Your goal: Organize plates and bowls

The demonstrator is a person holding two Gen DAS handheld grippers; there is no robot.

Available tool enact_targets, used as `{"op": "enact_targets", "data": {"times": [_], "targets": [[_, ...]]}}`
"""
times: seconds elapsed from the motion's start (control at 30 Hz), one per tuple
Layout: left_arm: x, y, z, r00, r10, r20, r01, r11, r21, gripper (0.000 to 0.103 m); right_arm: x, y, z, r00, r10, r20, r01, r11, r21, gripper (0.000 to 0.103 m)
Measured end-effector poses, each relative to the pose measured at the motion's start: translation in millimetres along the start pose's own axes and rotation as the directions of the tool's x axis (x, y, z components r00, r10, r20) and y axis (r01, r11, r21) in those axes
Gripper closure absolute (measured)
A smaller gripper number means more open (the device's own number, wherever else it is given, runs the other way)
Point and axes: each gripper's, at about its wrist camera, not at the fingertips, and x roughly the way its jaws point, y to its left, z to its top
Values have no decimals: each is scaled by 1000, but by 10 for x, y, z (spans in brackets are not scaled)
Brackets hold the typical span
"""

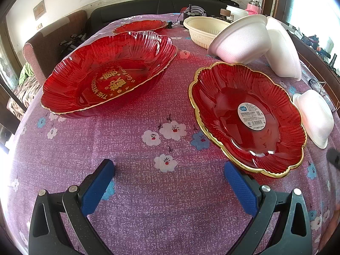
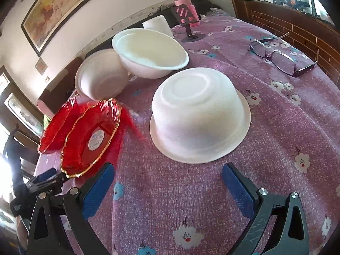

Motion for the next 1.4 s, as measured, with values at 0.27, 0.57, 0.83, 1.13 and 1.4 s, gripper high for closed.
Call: {"op": "enact_targets", "data": {"times": [0.27, 0.57, 0.83, 1.13, 1.4], "targets": [[3, 1, 2, 1000, 0, 0, 0, 1000, 0, 0, -462, 416, -369, 994, 95, 45, -90, 990, -112, 0], [-33, -1, 0, 998, -55, -29, 57, 994, 93, 0, -801, 883, -400, 972, 213, 94, -185, 951, -249, 0], [-474, 91, -328, 989, -149, -8, 144, 938, 315, 0, -856, 979, -448, 956, 285, 70, -256, 927, -275, 0], [-1177, 965, -469, 956, -91, 277, 37, 980, 194, 0, -684, 1205, -358, 948, 318, -1, -302, 898, -320, 0], [-1293, 1687, -232, 950, -78, 302, 70, 997, 38, 0, -341, 1543, 17, 944, 267, -193, -310, 919, -245, 23]]}}
